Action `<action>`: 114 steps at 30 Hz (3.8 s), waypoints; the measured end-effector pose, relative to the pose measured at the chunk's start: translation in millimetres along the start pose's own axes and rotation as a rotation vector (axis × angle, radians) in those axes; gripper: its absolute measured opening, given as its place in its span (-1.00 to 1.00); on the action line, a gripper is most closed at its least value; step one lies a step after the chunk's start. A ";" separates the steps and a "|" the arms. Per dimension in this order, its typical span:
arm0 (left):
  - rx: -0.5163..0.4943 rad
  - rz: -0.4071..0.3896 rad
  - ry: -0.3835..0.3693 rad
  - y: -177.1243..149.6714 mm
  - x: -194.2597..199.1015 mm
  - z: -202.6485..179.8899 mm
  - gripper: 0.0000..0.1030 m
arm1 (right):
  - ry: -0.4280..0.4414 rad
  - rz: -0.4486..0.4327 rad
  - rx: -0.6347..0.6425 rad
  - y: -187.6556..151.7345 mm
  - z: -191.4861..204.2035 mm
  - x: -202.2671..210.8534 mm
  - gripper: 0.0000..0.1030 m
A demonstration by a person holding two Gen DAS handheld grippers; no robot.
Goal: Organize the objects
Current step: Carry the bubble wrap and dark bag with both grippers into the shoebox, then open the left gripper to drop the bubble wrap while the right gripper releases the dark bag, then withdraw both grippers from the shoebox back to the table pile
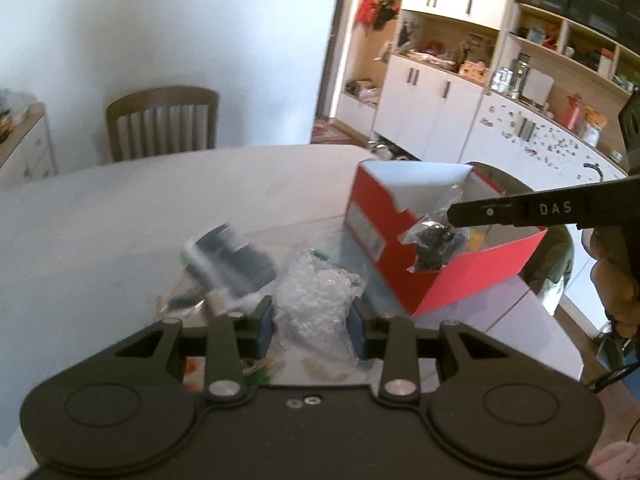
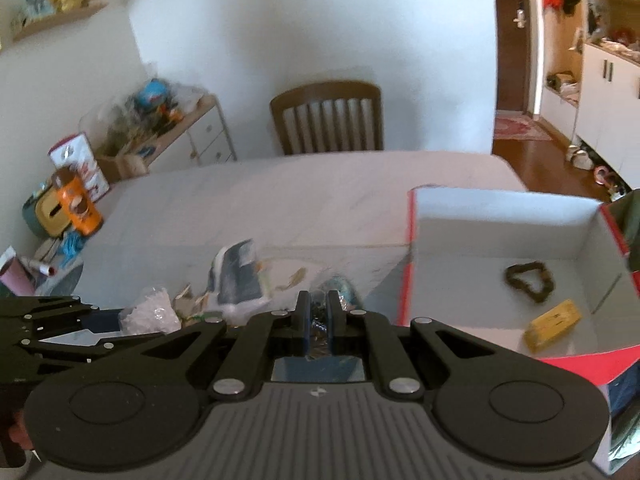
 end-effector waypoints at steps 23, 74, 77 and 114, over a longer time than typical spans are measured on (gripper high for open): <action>-0.076 0.104 -0.061 79.0 -135.8 -96.0 -0.29 | -0.095 -0.010 -0.103 26.6 -169.8 -18.4 -0.88; 0.050 0.517 0.027 89.4 -331.7 -111.7 0.20 | -0.030 0.117 -0.092 -3.9 -240.6 -48.8 -0.87; 0.053 0.471 0.017 96.1 -315.8 -113.1 0.20 | -0.024 0.116 -0.092 -3.5 -239.0 -46.9 -0.87; 0.055 0.064 0.050 65.7 -88.8 -70.1 0.42 | 0.067 0.013 -0.033 9.5 -96.6 6.8 -0.88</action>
Point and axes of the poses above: each gripper's, at about its wrist camera, not at the fingertips, and x roughly against the way its jaws point, z to its left, y to its top, the point moved 3 cm from there along -x, roughly the way its jaws point, and after that the axes turned 11 degrees about -y, right-handed, at the moved point
